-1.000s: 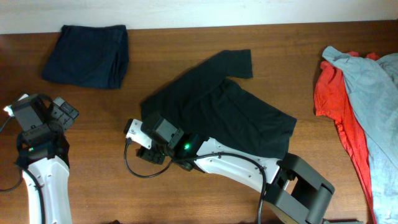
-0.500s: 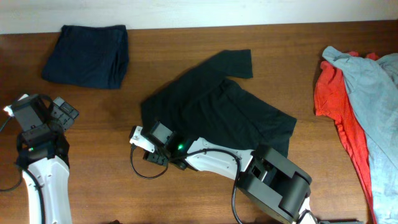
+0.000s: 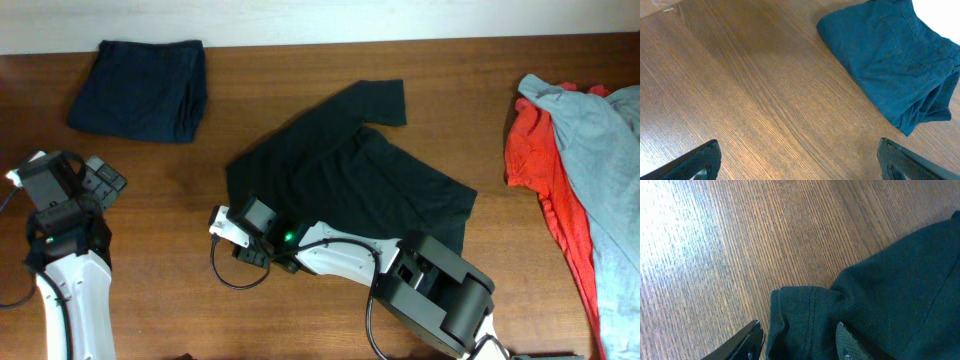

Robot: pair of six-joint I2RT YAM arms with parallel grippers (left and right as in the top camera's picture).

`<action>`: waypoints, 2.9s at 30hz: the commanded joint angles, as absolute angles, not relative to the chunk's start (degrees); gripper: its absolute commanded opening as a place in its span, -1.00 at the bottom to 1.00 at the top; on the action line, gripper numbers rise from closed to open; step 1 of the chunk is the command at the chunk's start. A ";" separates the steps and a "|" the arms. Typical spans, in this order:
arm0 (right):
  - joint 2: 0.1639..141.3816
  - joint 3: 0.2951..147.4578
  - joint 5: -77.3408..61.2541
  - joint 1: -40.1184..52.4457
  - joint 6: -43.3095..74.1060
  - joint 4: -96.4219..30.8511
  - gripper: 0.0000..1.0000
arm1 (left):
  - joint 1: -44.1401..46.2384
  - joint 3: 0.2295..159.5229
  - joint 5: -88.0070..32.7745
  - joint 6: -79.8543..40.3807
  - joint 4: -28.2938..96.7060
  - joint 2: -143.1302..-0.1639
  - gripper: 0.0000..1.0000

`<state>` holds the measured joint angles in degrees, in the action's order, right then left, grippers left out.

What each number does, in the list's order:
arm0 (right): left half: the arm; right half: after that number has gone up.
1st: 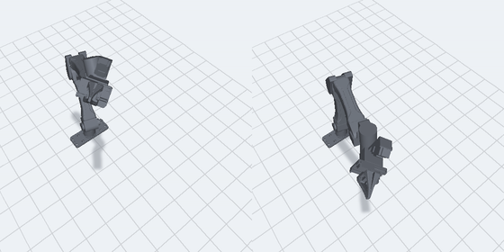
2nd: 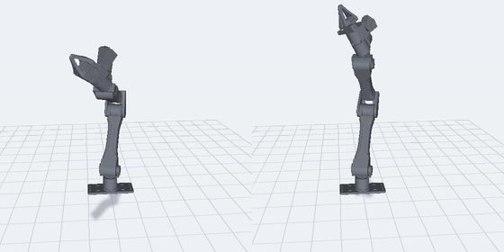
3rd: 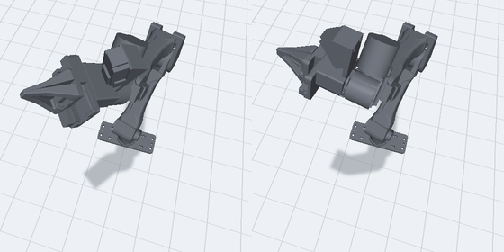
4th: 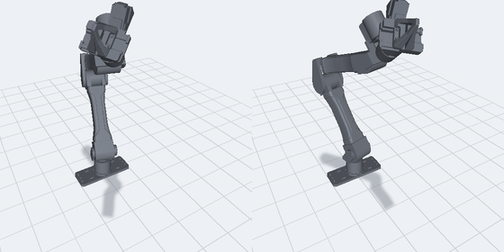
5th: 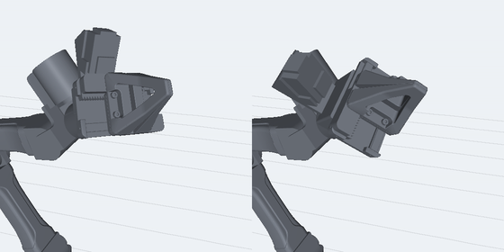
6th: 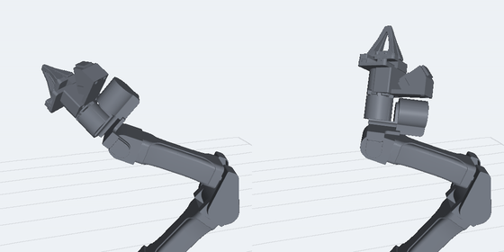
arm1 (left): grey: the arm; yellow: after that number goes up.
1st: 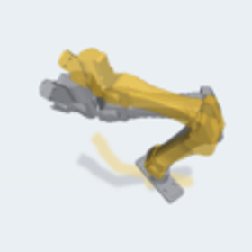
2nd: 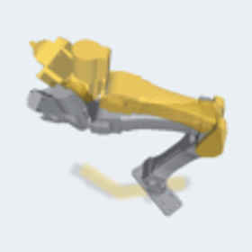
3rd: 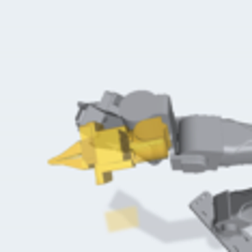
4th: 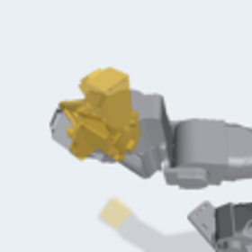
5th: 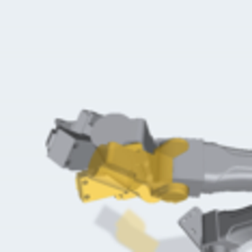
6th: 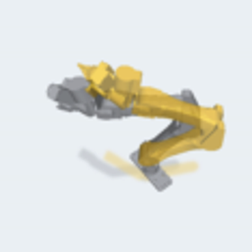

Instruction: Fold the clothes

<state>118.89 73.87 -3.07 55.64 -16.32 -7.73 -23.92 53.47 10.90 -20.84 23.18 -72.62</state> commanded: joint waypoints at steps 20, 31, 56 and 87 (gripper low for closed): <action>120.25 74.13 -7.14 55.48 -15.79 -8.34 -0.47 | -24.16 54.22 10.28 -21.41 23.27 -72.79 0.99; 119.92 74.19 -7.07 55.48 -15.81 -7.88 -0.71 | -24.16 54.22 10.28 -21.41 23.27 -72.79 0.99; 110.67 74.22 -6.90 54.63 -12.99 -8.14 -0.92 | -24.16 54.22 10.28 -21.41 23.27 -72.79 0.99; 115.48 84.79 -15.03 51.72 -15.51 -29.28 0.14 | -24.18 54.22 10.28 -21.41 23.27 -72.79 0.99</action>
<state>113.10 84.18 -14.44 51.64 -17.93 -29.32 -23.92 53.47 10.90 -20.84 23.18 -72.62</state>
